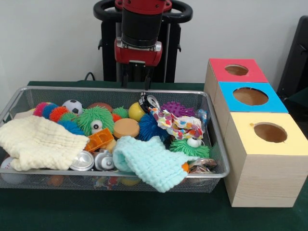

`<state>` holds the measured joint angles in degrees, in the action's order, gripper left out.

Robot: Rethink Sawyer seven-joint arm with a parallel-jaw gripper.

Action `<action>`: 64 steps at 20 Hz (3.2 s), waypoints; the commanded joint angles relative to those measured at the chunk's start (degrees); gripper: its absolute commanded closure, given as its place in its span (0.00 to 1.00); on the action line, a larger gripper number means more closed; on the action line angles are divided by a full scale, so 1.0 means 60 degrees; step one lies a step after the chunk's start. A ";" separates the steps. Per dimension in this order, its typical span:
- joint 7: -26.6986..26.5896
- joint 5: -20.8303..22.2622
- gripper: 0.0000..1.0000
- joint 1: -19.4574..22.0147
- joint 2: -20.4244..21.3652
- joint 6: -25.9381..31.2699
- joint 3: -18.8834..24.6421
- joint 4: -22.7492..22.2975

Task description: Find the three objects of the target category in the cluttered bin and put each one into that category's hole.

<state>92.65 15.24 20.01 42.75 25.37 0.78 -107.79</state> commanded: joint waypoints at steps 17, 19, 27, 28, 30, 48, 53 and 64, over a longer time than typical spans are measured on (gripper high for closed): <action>0.2226 -0.0592 0.00 -0.0624 -0.0732 -0.1452 -0.0331 -0.0256; 0.2269 -0.0655 0.00 -0.0726 -0.0757 -0.1495 -0.0404 -0.0260; 0.2332 -0.1096 0.00 -0.1084 -0.0996 -0.1496 -0.0510 0.0018; 0.2322 -0.1137 0.00 -0.1135 -0.1026 -0.1476 -0.0554 0.0062; 0.2290 -0.1218 0.00 -0.1143 -0.1086 -0.1512 -0.0598 0.0130; 0.2004 -0.1508 0.00 -0.1714 -0.1335 -0.1490 -0.0995 0.0514; 0.1937 -0.1526 0.00 -0.1505 -0.1441 -0.1791 -0.0936 0.0390; 0.1671 -0.1597 0.00 -0.1024 -0.1236 -0.1683 -0.0804 0.0294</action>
<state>92.65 7.94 11.02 35.53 19.46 -6.56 -108.52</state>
